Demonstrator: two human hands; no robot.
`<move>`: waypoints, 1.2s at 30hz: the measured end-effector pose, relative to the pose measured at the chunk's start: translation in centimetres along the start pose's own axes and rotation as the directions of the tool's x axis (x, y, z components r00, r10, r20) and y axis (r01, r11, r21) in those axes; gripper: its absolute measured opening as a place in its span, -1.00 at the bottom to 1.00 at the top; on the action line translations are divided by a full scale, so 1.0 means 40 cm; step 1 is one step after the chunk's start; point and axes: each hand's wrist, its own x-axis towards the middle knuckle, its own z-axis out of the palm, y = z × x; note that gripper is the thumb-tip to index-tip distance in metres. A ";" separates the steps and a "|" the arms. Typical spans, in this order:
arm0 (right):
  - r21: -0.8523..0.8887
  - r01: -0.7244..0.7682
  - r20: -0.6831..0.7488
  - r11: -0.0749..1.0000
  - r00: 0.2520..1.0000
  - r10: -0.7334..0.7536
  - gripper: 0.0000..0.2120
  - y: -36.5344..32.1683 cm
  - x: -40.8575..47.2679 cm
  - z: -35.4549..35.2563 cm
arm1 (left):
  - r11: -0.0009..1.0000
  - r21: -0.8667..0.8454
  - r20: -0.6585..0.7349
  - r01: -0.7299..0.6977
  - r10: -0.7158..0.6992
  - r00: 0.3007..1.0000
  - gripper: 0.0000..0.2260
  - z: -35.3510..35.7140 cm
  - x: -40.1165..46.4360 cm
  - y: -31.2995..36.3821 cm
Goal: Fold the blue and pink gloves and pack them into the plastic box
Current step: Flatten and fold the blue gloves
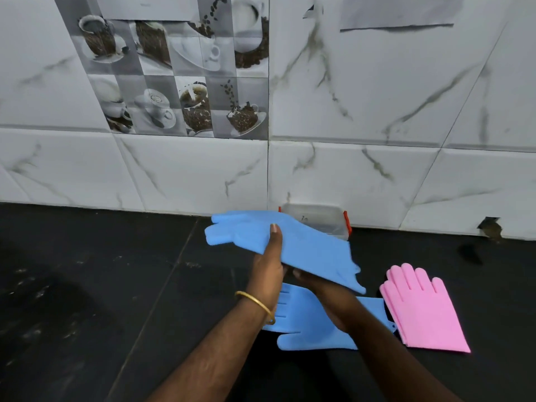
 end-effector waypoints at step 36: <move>0.051 -0.409 -0.481 0.911 0.789 0.381 -0.48 0.069 -0.141 -0.305 | 0.851 -0.340 0.013 0.400 -0.421 0.907 -0.64 -0.107 0.006 -0.250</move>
